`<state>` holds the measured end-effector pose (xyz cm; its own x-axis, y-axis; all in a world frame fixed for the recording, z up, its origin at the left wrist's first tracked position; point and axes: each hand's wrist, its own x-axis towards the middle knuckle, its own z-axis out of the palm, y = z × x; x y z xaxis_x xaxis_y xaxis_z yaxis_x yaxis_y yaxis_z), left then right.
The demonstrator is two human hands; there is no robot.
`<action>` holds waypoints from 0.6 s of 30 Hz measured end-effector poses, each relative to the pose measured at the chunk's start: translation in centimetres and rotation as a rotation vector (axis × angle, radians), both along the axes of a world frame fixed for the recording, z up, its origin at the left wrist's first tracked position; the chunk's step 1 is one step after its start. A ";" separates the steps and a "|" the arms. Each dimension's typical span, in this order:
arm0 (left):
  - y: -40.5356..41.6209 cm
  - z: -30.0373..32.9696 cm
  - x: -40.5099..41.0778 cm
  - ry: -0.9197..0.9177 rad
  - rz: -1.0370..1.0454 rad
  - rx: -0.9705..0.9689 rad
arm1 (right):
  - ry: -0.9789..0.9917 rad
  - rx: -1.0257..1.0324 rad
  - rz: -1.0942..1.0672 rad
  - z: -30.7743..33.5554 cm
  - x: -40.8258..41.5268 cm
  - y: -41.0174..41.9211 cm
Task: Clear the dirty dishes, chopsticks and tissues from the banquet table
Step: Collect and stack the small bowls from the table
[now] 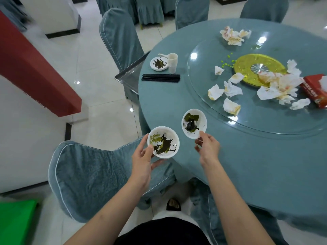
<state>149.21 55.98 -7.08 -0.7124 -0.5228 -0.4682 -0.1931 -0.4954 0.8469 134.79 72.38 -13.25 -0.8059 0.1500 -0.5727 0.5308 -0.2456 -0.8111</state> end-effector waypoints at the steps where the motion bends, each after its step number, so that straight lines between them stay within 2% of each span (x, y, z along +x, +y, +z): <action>1: -0.6 0.1 0.8 0.011 0.006 -0.005 | 0.031 0.006 0.043 1.1 1.1 -1.0; 8: -6.0 2.1 8.4 0.093 0.074 -0.036 | 0.170 -0.016 0.277 7.3 9.0 -8.2; 18: -15.1 4.4 22.0 0.219 0.172 -0.036 | 0.241 -0.092 0.528 9.4 23.6 -21.6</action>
